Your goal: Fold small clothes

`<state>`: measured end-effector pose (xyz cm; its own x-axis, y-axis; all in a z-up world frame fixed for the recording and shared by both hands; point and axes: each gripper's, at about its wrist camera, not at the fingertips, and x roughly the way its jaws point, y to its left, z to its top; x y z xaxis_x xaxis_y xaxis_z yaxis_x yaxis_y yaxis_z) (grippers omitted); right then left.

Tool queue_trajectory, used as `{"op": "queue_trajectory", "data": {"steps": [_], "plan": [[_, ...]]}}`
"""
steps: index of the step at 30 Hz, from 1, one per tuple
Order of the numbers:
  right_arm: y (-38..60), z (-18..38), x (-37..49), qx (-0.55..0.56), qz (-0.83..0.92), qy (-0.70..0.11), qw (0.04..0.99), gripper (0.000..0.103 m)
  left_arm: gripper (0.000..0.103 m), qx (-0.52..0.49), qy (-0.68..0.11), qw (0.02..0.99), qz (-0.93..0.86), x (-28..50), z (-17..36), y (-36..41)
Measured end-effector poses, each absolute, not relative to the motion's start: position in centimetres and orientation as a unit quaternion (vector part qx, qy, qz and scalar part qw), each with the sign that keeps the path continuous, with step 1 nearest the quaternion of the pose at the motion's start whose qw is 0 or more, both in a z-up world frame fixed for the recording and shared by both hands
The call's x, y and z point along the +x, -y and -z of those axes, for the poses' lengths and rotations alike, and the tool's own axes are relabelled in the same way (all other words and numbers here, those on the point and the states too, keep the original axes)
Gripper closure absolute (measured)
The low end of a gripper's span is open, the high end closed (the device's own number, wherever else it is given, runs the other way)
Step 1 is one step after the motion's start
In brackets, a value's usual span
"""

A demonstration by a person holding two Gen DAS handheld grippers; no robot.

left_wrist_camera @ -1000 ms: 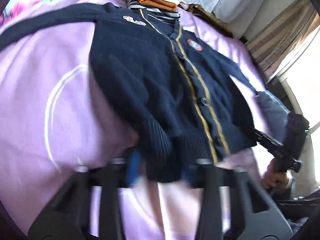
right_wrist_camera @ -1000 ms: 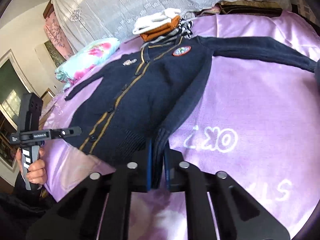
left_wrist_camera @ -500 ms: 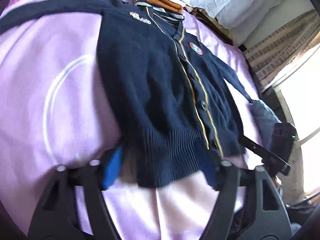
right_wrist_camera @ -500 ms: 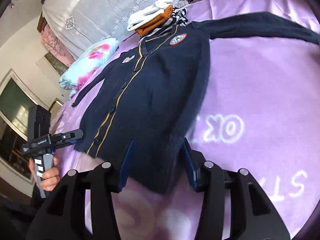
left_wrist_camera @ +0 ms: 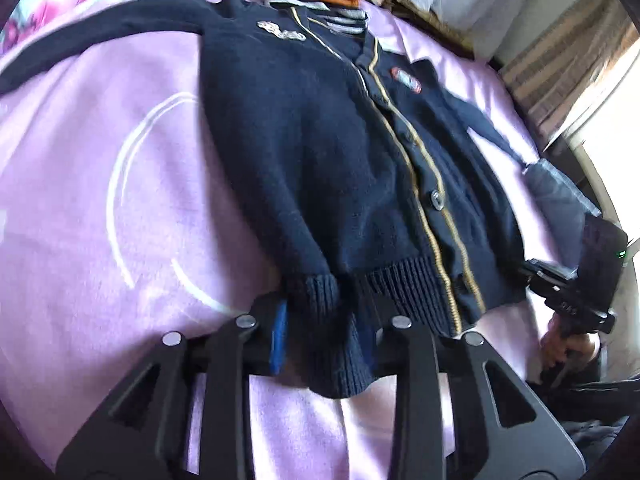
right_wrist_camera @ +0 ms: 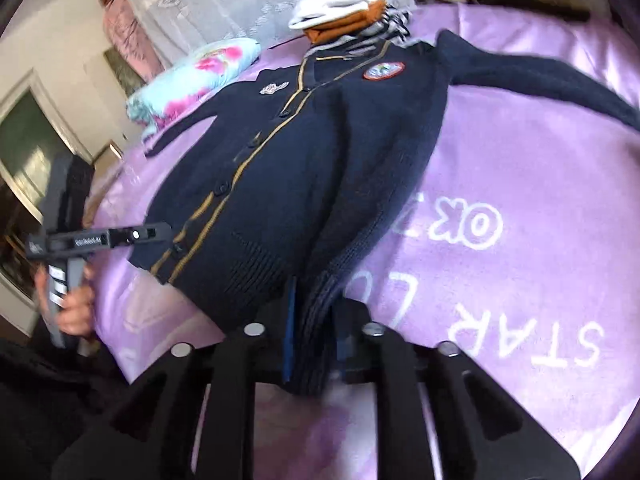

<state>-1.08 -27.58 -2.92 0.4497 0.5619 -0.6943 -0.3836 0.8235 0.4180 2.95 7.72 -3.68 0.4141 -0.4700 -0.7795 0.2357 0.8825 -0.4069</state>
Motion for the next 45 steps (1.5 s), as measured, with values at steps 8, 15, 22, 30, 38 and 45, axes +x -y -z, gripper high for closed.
{"op": "queue_trajectory", "data": {"steps": [8, 15, 22, 30, 38, 45], "plan": [[28.2, -2.3, 1.8, 0.071, -0.241, -0.36, 0.899, 0.068, 0.03, -0.096, -0.414, 0.884, 0.196, 4.6, -2.7, -9.0], [23.9, 3.2, 8.6, 0.115, -0.3, -0.449, 0.834, 0.071, 0.02, -0.054, -0.49, 0.852, 0.177, 12.5, 2.6, -4.7], [36.4, 1.1, 10.6, 0.244, -0.192, -0.408, 0.859, 0.063, 0.01, -0.012, -0.408, 0.907, 0.106, 10.9, -1.2, -8.2], [37.5, -1.5, 20.4, 0.287, -0.151, -0.352, 0.878, 0.061, 0.008, -0.011, -0.384, 0.921, 0.069, 20.0, -4.5, -5.4], [40.3, 4.1, 25.1, 0.332, -0.116, -0.382, 0.854, 0.098, 0.005, -0.095, -0.458, 0.884, 0.005, 29.4, 2.0, -10.4], [50.5, 2.3, 18.8, 0.277, 0.052, -0.348, 0.894, 0.093, 0.005, -0.044, -0.396, 0.915, -0.053, 26.4, 0.3, -10.8]]}}
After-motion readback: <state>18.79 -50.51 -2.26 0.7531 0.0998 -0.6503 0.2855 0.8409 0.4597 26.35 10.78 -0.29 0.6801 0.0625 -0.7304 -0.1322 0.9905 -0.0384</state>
